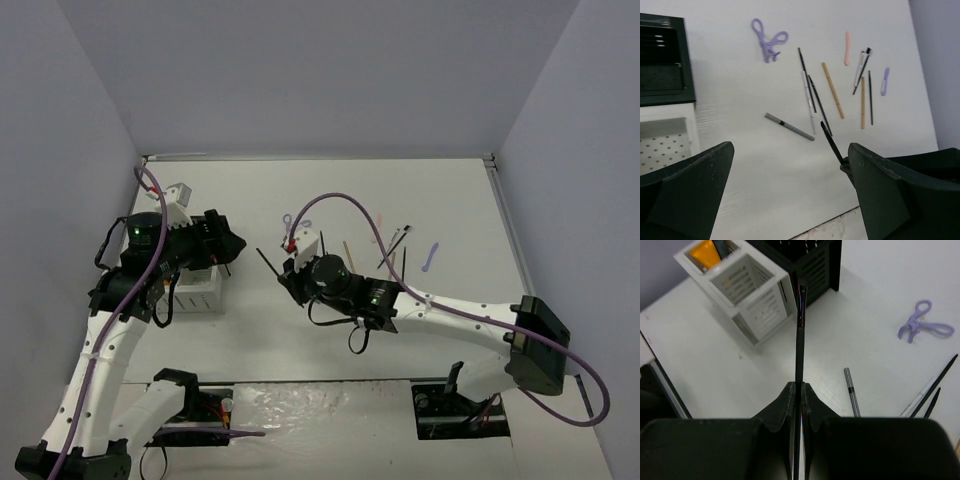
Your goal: Organize the makeup
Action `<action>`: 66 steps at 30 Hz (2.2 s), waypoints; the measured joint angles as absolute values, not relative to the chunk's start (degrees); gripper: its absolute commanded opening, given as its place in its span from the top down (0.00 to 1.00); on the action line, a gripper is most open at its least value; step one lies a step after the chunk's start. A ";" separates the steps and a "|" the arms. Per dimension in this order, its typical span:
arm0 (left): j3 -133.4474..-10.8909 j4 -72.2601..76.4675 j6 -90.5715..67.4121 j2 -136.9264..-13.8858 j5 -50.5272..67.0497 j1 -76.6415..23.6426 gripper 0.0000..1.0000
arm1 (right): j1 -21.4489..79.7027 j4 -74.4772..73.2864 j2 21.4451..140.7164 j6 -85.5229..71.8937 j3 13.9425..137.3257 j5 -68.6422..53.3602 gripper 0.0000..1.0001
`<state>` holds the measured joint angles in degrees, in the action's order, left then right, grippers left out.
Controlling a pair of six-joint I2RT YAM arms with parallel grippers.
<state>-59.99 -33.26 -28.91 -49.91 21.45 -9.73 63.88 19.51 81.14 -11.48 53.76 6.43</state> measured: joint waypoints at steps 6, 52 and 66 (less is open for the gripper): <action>-61.00 -29.72 -34.78 -50.96 20.96 -19.05 0.03 | 63.86 25.48 74.03 -10.33 49.64 5.97 1.00; -72.86 -21.15 -23.80 -65.59 -11.21 -4.60 1.00 | 60.23 23.43 64.10 -10.06 42.01 13.66 0.04; -69.00 -7.81 -20.67 -80.11 -12.51 7.84 0.81 | 59.93 20.67 64.10 -12.01 38.89 13.73 0.05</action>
